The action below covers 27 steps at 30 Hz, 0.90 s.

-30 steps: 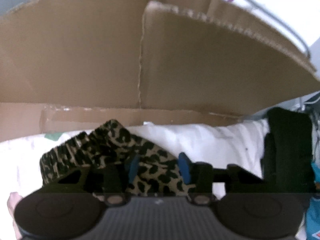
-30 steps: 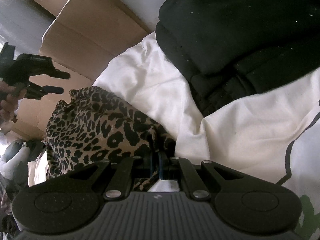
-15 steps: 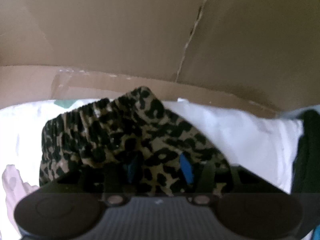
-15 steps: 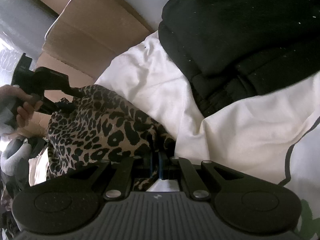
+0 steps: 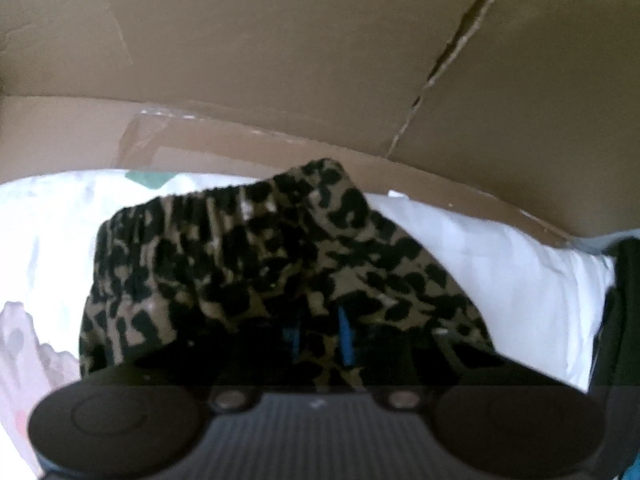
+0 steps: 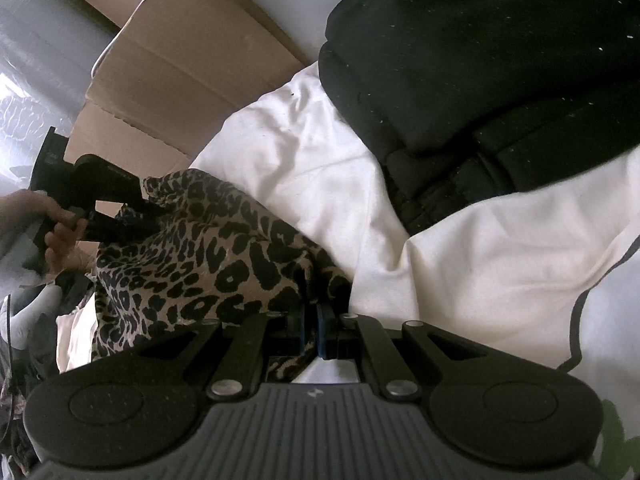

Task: Fold clothes

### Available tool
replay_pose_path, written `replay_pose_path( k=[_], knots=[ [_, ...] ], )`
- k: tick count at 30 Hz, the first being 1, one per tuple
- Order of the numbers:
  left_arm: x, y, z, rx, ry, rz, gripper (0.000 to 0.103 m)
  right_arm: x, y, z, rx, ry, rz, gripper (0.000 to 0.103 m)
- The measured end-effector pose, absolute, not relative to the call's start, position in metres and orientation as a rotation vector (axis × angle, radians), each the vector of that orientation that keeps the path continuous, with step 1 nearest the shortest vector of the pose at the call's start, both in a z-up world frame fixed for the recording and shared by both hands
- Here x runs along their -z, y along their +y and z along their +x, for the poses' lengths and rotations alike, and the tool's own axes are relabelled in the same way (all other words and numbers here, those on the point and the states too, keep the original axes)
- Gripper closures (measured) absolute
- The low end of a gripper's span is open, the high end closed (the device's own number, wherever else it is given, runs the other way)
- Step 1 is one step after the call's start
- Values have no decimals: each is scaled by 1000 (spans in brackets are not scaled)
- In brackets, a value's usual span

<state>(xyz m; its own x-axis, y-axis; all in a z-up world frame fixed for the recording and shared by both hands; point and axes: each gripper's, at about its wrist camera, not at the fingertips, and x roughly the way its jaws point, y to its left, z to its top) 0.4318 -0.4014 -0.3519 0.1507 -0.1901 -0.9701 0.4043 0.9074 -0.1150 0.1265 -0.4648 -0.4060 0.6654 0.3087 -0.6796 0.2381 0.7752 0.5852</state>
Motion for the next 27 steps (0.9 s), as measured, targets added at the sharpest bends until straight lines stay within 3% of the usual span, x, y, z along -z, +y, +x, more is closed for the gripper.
replay_pose_path(
  k=[6,21,27],
  knots=[
    [343,-394,436,407,1350,106,102,405,-463,127,-45,860,687,94],
    [293,-426,436,548,1274,44,103,394,-462,124,-16,843,656,92],
    [287,-443,436,586,1264,34,103,386,-466,119,-8,801,678,98]
  ],
)
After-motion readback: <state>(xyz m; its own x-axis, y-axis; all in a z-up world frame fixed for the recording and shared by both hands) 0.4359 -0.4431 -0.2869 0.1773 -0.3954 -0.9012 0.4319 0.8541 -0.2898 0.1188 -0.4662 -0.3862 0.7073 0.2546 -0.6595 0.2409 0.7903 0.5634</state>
